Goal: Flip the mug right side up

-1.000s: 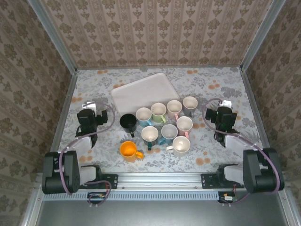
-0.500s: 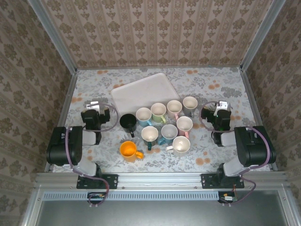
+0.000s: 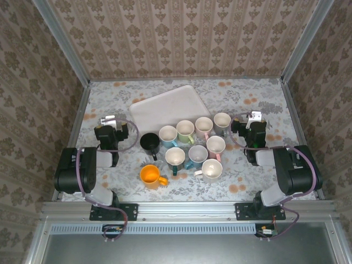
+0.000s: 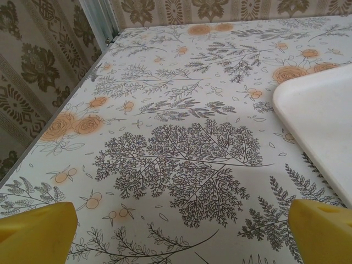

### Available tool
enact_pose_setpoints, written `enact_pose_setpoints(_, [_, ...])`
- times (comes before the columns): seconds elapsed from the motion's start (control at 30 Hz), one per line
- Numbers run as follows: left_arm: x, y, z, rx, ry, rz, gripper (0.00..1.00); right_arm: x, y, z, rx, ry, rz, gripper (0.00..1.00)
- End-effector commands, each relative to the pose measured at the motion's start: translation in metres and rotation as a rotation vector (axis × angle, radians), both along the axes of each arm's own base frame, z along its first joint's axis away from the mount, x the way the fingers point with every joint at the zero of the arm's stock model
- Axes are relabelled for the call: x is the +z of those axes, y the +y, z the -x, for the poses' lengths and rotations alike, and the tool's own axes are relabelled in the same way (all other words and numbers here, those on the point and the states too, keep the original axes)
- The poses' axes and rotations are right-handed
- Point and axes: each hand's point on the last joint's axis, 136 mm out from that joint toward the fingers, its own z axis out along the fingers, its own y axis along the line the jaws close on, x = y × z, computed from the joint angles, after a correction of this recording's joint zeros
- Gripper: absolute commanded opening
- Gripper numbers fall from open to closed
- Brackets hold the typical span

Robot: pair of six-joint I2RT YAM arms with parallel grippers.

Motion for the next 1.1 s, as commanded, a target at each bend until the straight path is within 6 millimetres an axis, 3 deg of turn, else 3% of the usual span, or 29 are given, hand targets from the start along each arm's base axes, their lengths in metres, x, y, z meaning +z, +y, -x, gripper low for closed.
enact_pose_setpoints(0.0, [0.0084, -0.0002, -0.0031, -0.003, -0.027, -0.023, 1.00, -0.0016, -0.0017, 0.0020, -0.008, 0.006, 0.027, 1.00])
enact_pose_setpoints(1.07, [0.0079, -0.0017, -0.0043, -0.016, -0.022, -0.014, 1.00, -0.0014, -0.0021, 0.0021, -0.009, 0.006, 0.026, 1.00])
